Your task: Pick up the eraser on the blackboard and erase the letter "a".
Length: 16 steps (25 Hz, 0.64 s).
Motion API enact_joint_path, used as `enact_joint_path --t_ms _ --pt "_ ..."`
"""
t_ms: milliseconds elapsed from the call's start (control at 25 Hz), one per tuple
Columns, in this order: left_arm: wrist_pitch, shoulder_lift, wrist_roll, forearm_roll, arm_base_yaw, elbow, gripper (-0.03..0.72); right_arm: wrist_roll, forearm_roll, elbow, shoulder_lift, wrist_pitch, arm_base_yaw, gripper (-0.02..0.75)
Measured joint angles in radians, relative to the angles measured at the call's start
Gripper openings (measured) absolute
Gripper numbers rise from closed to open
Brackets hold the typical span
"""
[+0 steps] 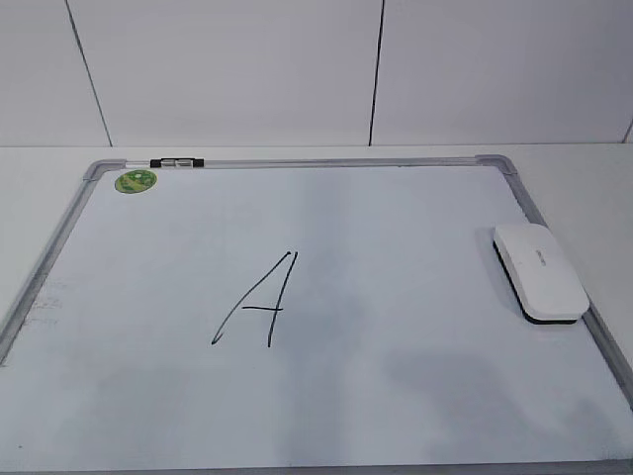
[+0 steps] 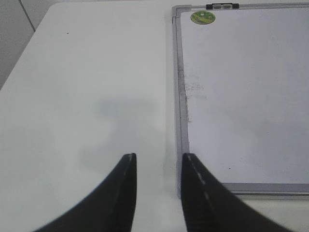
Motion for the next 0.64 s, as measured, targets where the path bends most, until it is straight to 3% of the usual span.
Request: enact_joint_path --t_ms 640 --pt "0.0 0.0 0.0 0.0 0.0 0.0 0.235 0.0 0.0 0.0 0.0 0.0 0.0 0.522"
